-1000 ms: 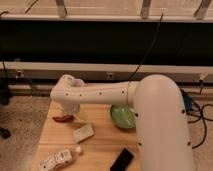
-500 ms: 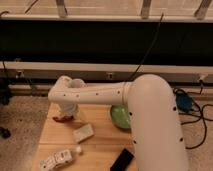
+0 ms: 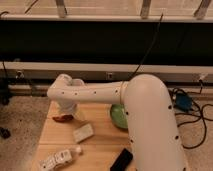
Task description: Place the pepper in the ceramic bowl
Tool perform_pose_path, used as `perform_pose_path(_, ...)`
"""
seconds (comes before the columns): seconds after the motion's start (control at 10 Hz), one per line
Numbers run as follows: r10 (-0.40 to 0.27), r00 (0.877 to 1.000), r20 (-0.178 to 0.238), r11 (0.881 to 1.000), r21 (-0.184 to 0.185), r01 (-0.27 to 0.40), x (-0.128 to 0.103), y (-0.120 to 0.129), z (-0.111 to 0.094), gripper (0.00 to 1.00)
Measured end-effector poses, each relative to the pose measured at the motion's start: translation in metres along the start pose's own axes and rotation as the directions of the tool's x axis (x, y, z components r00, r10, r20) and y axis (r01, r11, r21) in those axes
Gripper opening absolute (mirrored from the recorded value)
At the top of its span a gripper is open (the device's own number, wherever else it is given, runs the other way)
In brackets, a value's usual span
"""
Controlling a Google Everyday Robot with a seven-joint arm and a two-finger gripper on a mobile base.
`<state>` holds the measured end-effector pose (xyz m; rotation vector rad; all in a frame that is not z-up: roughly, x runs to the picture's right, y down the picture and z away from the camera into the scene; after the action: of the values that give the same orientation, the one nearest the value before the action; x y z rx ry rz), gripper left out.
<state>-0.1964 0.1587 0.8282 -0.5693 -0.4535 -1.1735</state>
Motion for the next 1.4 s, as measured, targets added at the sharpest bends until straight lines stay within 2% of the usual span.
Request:
perform_pose_path(0.3, 0.075, 0.997, 0.033, 0.997, 0.02, -0.075, 0.004, -0.007, 0.01, 0.8)
perform_pose_path(0.5, 0.11, 0.993, 0.051, 0.994, 0.021, -0.111, 0.004, -0.012, 0.017, 0.8)
perform_pose_path(0.7, 0.16, 0.985, 0.067, 0.987, 0.01, -0.161, 0.004, -0.017, 0.023, 0.8)
perform_pose_path(1.2, 0.195, 0.978, 0.079, 0.981, -0.025, -0.194, -0.001, -0.027, 0.035, 0.8)
perform_pose_path(1.3, 0.2, 0.976, 0.084, 0.98, -0.027, -0.199, -0.002, -0.028, 0.036, 0.77)
perform_pose_path(1.4, 0.208, 0.974, 0.09, 0.978, -0.031, -0.206, -0.003, -0.027, 0.039, 0.66)
